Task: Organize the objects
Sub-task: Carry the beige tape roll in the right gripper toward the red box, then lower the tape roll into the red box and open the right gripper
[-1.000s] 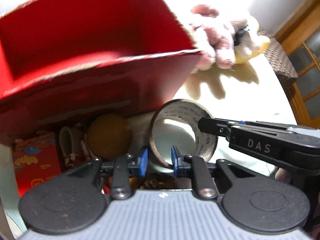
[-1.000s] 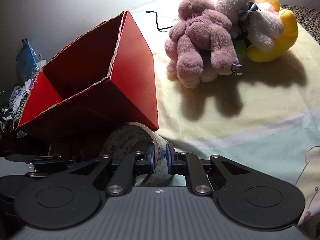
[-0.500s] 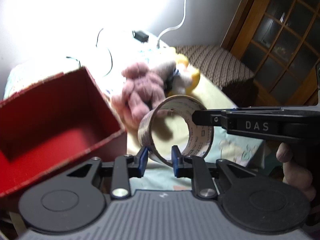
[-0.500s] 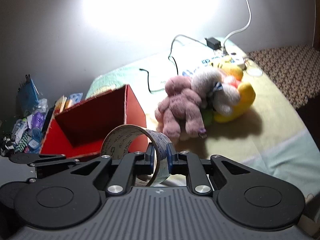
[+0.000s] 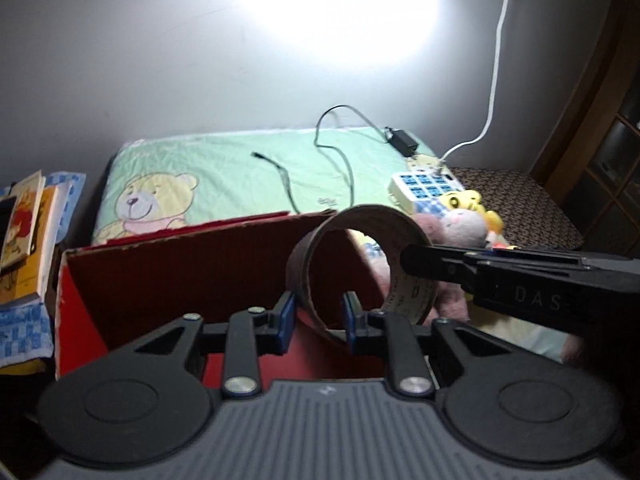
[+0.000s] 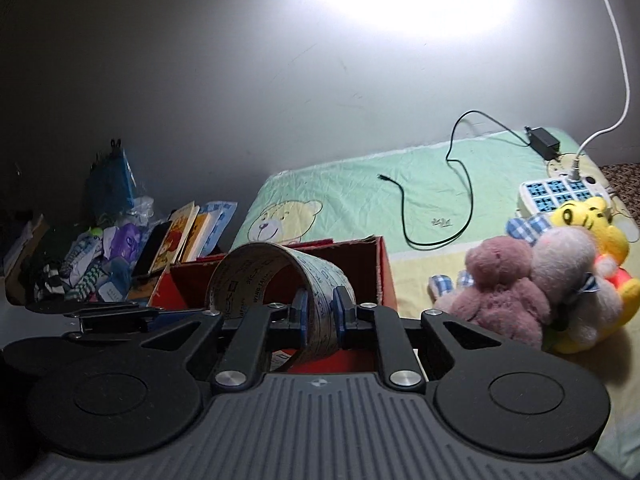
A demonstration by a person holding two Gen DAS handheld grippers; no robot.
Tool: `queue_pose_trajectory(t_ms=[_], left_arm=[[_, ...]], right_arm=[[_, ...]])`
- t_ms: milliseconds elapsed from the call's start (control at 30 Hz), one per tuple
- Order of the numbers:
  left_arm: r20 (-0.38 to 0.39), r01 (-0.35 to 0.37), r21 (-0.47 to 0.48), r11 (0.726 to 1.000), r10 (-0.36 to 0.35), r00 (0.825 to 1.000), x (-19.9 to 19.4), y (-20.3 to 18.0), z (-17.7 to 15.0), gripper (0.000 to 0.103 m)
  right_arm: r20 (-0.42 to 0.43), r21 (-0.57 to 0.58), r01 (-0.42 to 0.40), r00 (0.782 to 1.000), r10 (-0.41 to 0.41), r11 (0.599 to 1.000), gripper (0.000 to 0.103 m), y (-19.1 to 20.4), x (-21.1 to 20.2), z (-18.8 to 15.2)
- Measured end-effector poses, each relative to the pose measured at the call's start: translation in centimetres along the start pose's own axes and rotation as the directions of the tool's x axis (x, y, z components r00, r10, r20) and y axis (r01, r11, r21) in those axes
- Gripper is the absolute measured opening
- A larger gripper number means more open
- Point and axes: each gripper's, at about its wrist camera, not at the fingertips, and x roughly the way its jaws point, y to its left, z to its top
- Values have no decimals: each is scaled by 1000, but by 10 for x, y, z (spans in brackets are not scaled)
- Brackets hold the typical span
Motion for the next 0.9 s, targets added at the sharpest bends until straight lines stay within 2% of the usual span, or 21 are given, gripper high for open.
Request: queue_pose_trajectory(t_ms=[133,300,400,600,900], left_arm=[[-98,-36,-64,997,30,995,36,34,-8,18],[-190,-52,-102,993,32,981,68,49,-14,18],[-250,-69,-118,991,38,968,89,56,-16,17],[-323,-61,-164,985,5,946,109,64,-15,15],[-353,-48,-208,977,-29,935,118,74,-13,15]], right_arm=[[-86,-37,6,996,-9,999,15,10,42,-2],[-178,-85,30,983,-45,996,15,14,78,-5],[-227,-119,36,972,-62,992,15,15,93,-6],[-264,-181,68,958,-114,981,14,16,112,-1],[-266,-228,81,953,-142,970,13,15,118,3]])
